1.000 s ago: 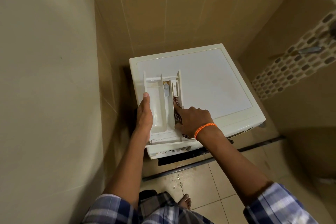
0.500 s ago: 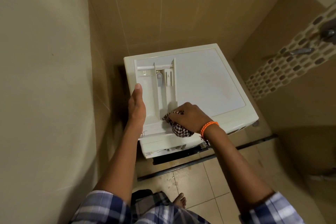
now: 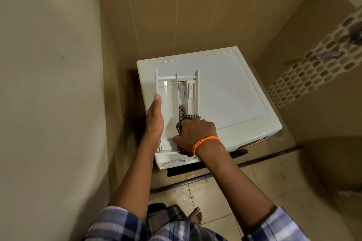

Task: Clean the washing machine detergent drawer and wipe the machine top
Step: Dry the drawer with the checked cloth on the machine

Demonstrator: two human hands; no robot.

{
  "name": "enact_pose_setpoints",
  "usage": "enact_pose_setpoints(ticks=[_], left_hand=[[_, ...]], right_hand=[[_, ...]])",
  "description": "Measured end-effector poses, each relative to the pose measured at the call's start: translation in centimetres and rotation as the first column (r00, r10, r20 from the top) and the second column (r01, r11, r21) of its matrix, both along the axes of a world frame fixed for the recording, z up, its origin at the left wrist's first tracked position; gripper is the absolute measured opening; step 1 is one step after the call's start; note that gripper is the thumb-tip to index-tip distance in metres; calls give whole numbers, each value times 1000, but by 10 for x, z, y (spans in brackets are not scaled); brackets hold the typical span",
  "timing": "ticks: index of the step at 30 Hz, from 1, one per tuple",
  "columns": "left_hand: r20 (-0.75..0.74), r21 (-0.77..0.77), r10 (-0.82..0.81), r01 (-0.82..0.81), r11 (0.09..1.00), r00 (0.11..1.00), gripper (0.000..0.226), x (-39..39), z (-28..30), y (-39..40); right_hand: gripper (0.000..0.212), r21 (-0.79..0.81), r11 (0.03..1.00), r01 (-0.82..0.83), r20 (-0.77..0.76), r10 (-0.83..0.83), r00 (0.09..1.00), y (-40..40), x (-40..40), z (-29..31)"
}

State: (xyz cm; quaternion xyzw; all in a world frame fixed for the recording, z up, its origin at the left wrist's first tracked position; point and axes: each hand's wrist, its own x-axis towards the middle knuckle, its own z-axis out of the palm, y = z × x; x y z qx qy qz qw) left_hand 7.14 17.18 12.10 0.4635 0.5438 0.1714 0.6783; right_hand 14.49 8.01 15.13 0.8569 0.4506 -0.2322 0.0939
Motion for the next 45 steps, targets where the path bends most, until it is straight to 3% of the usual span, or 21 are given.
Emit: enact_pose_setpoints(ticks=[4, 9, 12, 15, 16, 17, 19, 21, 23, 26, 31, 34, 37, 41, 45], left_hand=[[10, 28, 3, -3, 1000, 1000, 72, -3, 0, 4], [12, -30, 19, -19, 999, 1000, 83, -6, -4, 3], [94, -116, -10, 21, 993, 996, 123, -8, -20, 10], [235, -208, -59, 109, 972, 970, 120, -8, -46, 22], [267, -215, -75, 135, 967, 961, 110, -9, -46, 22], [289, -202, -86, 149, 968, 954, 98, -9, -44, 19], [320, -166, -96, 156, 974, 942, 80, -7, -36, 12], [348, -173, -74, 141, 975, 934, 66, -2, -25, 7], [359, -183, -71, 145, 972, 931, 57, -1, -19, 7], [343, -222, -82, 166, 961, 936, 62, -3, -18, 10], [263, -191, -128, 181, 965, 956, 77, 0, -22, 3], [210, -189, -75, 115, 975, 975, 74, -1, -29, -1], [202, -196, -35, 75, 978, 979, 87, -2, -32, 0], [224, -176, 3, 38, 984, 975, 101, -4, -33, 2], [193, -131, -10, 36, 991, 981, 121, -1, -49, 5]], right_hand=[[69, -56, 998, -37, -92, 32, 995, -4, 1, 7], [51, 49, 996, 75, -167, -66, 984, -6, 6, 2], [65, 104, 922, 373, -475, -284, 833, -12, 29, 3], [64, 253, 758, 602, -647, -329, 687, -16, 41, 13], [55, 363, 675, 642, -648, -313, 695, -14, 42, 16], [47, 509, 598, 619, -585, -287, 758, -9, 40, 19], [53, 740, 541, 400, -331, -224, 917, 4, 28, 22], [75, 734, 657, 173, -134, -110, 985, 16, 14, 11], [86, 583, 812, -14, -23, 34, 999, 19, 0, -7], [89, 450, 875, -176, 130, 131, 983, 10, -13, -32], [45, 339, 933, -124, 274, 28, 961, 5, -31, -39], [36, 236, 962, -140, 240, 82, 967, 8, -34, -31], [35, 179, 970, -166, 181, 134, 974, 9, -32, -20], [33, 240, 958, -156, 103, 135, 986, 4, -25, -18], [29, 290, 954, -74, -120, 113, 986, -2, -9, -14]])
